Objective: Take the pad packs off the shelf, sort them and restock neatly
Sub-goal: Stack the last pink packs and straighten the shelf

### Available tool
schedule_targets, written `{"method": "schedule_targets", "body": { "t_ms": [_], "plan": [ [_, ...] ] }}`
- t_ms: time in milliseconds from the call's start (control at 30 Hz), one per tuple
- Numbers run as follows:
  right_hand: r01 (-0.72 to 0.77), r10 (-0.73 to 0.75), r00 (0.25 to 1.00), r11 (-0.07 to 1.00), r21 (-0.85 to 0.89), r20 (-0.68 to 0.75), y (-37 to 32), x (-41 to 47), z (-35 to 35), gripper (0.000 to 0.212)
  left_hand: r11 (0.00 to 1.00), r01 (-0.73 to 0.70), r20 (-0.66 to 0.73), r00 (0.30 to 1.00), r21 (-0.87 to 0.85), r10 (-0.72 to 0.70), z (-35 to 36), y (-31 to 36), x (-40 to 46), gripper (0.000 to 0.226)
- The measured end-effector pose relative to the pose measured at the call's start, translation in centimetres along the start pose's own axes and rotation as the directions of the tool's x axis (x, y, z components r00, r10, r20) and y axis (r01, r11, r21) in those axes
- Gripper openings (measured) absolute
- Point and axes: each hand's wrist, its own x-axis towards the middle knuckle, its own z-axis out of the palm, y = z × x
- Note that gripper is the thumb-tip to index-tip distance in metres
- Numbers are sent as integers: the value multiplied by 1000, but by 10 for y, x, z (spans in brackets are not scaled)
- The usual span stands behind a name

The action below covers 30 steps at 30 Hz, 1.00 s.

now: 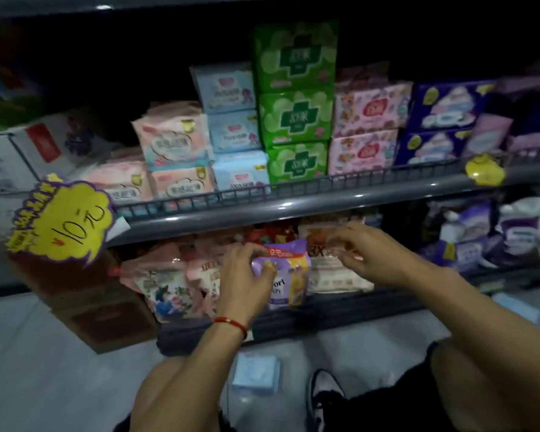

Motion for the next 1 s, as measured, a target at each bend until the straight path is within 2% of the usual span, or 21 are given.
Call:
{"method": "schedule_targets", "body": {
  "t_ms": [67,133,233,300,333,433,500,567,633,733,767,833,900,1000],
  "plan": [
    [-106,110,985,994,-33,133,10,-13,-3,28,988,119,241,960,95,-139,30,-6,-13,21],
    [-198,211,935,977,-75,284,16,-20,9,32,953,184,445,852,242,-277,55,-19,-20,19],
    [-228,253,829,967,-111,500,16,-28,60,35,889,65,620,694,453,-366,84,-44,-27,21],
    [-217,226,762,972,-90,607,16,-37,108,36,808,50,636,590,586,-498,103,-76,-34,34],
    [-232,227,725,969,-80,651,17,-43,134,40,772,94,615,548,628,-567,114,-101,-39,42],
    [-245,249,581,961,-126,775,30,-68,210,47,672,325,508,463,665,-726,140,-175,-72,72],
    [-287,260,479,949,-130,838,44,-88,250,47,604,481,426,434,636,-794,148,-211,-99,86],
    [-350,271,428,929,-118,862,55,-103,276,45,524,619,326,413,585,-851,154,-239,-118,101],
    [-422,291,437,902,-92,851,64,-115,293,42,487,733,263,409,476,-874,163,-257,-120,115],
    [-534,334,476,845,-34,813,70,-119,308,39,458,846,299,378,272,-876,181,-282,-109,109],
    [-574,354,491,819,-10,796,71,-119,312,37,444,853,310,358,276,-881,187,-285,-106,105],
    [-638,409,529,769,31,743,76,-118,312,35,434,799,281,342,415,-897,199,-284,-105,108],
    [-678,469,568,732,63,676,91,-116,302,33,473,753,279,384,458,-880,214,-273,-106,107],
    [-667,528,611,744,25,590,133,-117,264,28,630,675,466,448,384,-763,245,-246,-115,105]
  ]
}}
